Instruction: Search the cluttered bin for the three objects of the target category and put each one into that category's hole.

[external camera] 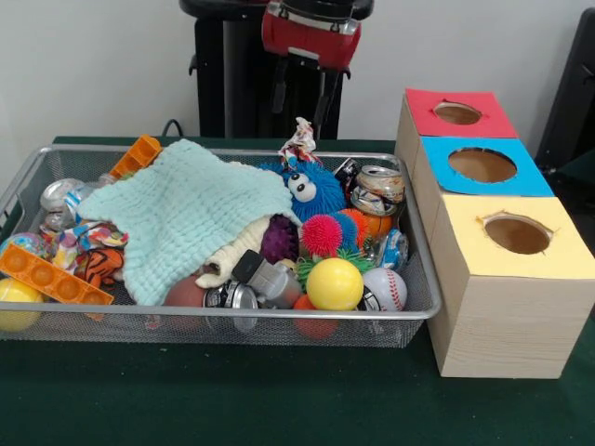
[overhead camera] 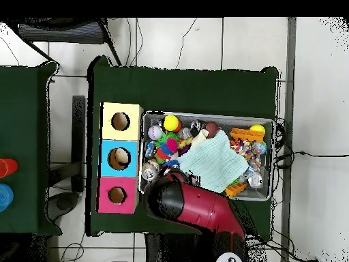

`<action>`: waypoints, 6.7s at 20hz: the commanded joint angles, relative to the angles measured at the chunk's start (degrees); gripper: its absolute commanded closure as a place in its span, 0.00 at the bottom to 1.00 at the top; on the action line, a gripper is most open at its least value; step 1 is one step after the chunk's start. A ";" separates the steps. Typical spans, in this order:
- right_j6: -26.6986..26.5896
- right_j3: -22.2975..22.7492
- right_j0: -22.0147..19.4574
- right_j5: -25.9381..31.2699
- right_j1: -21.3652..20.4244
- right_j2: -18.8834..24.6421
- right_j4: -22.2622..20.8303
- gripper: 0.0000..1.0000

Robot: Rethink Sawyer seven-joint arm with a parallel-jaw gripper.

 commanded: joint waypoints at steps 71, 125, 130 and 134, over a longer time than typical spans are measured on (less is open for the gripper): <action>12.46 2.65 6.63 -11.53 8.32 -8.00 16.01 1.00; 11.20 2.36 15.85 8.27 -6.89 -15.14 17.42 1.00; 11.30 2.43 15.14 7.14 -6.70 -14.14 17.40 1.00; 9.49 0.92 13.58 5.74 -5.55 -13.66 16.22 1.00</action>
